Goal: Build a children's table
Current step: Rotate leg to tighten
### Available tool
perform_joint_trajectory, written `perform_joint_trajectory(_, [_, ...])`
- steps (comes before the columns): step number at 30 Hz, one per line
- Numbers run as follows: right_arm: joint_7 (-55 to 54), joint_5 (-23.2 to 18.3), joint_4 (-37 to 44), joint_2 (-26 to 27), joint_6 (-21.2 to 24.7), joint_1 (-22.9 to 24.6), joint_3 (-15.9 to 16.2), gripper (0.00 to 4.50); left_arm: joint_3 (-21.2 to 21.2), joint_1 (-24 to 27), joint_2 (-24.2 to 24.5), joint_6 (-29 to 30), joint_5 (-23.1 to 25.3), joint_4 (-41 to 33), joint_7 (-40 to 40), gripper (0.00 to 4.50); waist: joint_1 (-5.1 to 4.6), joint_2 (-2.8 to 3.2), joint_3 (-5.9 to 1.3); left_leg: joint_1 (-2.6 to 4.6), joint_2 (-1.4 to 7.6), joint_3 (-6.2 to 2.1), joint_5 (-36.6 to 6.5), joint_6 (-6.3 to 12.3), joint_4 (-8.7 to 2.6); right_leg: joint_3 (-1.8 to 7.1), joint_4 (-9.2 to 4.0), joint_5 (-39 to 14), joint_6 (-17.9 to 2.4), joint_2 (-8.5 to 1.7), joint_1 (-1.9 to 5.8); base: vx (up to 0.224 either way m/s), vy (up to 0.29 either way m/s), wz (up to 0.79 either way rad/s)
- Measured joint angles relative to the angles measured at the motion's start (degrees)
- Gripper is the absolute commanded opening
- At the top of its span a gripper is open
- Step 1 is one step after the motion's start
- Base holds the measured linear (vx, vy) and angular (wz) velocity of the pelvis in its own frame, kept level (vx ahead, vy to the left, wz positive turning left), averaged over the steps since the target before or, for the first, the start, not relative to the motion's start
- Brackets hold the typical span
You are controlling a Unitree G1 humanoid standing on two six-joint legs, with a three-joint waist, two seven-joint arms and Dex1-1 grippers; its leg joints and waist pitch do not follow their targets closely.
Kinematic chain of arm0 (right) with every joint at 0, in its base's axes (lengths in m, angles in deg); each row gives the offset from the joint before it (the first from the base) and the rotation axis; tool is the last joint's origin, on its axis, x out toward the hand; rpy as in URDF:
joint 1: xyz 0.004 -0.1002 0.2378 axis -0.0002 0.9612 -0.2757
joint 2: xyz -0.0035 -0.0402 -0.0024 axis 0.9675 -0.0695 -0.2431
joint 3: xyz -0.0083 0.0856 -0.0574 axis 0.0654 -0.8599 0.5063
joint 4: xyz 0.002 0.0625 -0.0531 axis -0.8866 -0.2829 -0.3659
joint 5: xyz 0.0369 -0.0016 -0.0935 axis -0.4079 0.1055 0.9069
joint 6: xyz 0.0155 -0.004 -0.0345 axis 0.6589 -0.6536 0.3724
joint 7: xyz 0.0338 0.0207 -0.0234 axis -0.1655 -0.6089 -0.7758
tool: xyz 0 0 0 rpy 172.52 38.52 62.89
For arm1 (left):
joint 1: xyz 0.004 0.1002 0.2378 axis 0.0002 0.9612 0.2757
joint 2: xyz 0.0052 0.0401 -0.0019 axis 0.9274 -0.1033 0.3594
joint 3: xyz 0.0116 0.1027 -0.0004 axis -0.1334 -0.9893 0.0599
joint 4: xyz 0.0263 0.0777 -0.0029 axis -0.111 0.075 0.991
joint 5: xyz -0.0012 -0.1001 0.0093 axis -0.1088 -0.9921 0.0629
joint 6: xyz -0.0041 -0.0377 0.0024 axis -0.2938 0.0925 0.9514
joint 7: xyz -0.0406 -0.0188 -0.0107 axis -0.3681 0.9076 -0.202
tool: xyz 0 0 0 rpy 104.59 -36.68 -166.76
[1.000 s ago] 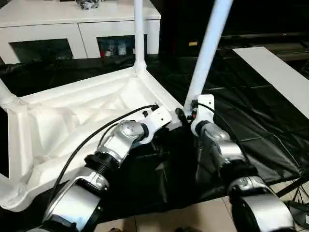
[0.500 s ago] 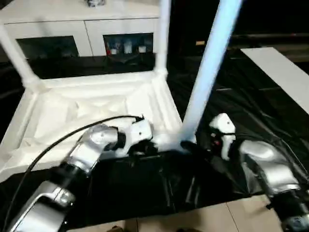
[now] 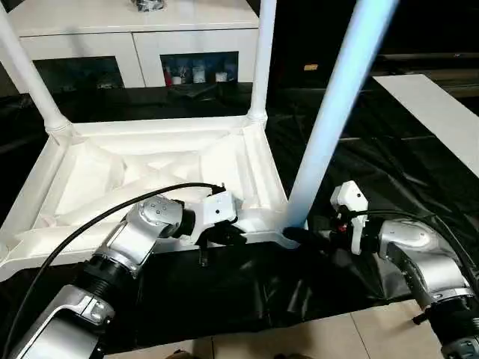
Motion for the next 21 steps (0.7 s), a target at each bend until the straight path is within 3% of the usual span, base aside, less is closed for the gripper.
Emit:
perform_joint_trajectory(7, [0.89, 0.05, -0.3, 0.53, 0.73, -0.32, 0.28, 2.96, 0.01, 0.01, 0.27, 0.13, -0.08, 0.0, -0.03, 0.0, -0.01, -0.01, 0.0, 0.01, 0.0, 0.0, 0.0, 0.0, 0.0, 0.0, 0.0, 0.0, 0.0, 0.0, 0.0, 0.0, 0.0, 0.0])
perform_joint_trajectory(9, [1.31, 0.07, -0.42, 0.5, 0.84, -0.54, 0.33, 2.66, 0.01, 0.03, 0.32, 0.25, -0.19, -0.02, -0.08, 0.0, -0.03, -0.01, 0.0, 0.02, 0.0, 0.0, 0.0, 0.0, 0.0, 0.0, 0.0, 0.0, 0.0, 0.0, 0.02, 0.0, 0.0, 0.0])
perform_joint_trajectory(17, [1.21, 0.21, -0.76, 0.92, 0.69, -0.66, 0.31, 2.48, 0.05, 0.55, 0.72, 1.16, -0.33, -1.06, -0.04, 0.0, -0.18, -0.07, -0.04, 0.07, 0.0, 0.0, 0.0, 0.0, 0.0, 0.0, 0.01, 0.0, 0.01, 0.01, 0.03, 0.0, 0.0, 0.0])
perform_joint_trajectory(21, [-9.3, 2.76, -5.05, 6.78, -0.36, -3.41, -0.1, 2.48, 1.58, -0.52, -1.04, 1.46, 1.72, 1.93, 5.33, 0.0, -1.39, -0.16, -0.1, 0.27, -0.01, -0.03, 0.01, -0.02, 0.03, -0.02, 0.01, -0.02, 0.03, 0.04, 0.09, 0.0, 0.0, 0.0])
